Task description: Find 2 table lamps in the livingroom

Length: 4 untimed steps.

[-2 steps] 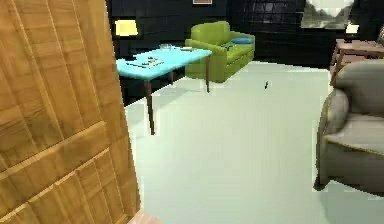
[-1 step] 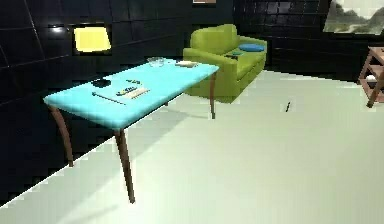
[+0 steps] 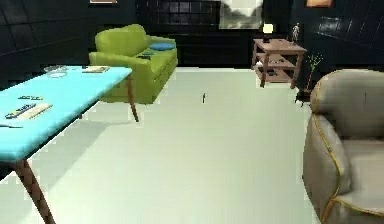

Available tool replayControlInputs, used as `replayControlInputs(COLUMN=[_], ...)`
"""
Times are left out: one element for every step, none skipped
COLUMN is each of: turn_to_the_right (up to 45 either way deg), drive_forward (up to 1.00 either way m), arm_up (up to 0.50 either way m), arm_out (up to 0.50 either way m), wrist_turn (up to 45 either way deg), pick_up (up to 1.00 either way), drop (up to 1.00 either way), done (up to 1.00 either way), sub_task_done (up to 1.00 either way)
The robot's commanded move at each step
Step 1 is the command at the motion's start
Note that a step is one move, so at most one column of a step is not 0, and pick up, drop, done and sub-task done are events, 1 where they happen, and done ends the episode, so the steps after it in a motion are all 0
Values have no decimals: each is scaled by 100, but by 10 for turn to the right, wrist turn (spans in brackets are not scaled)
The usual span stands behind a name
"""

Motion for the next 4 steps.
replayControlInputs(turn_to_the_right=[0, -450, -150, 0], drive_forward=[5, 0, 0, 45], arm_up=[0, 0, 0, 0], arm_out=[0, 0, 0, 0], wrist_turn=[0, 0, 0, 0], pick_up=[0, 0, 0, 0], drop=[0, 0, 0, 0], done=[0, 0, 0, 0], sub_task_done=[0, 0, 0, 0])
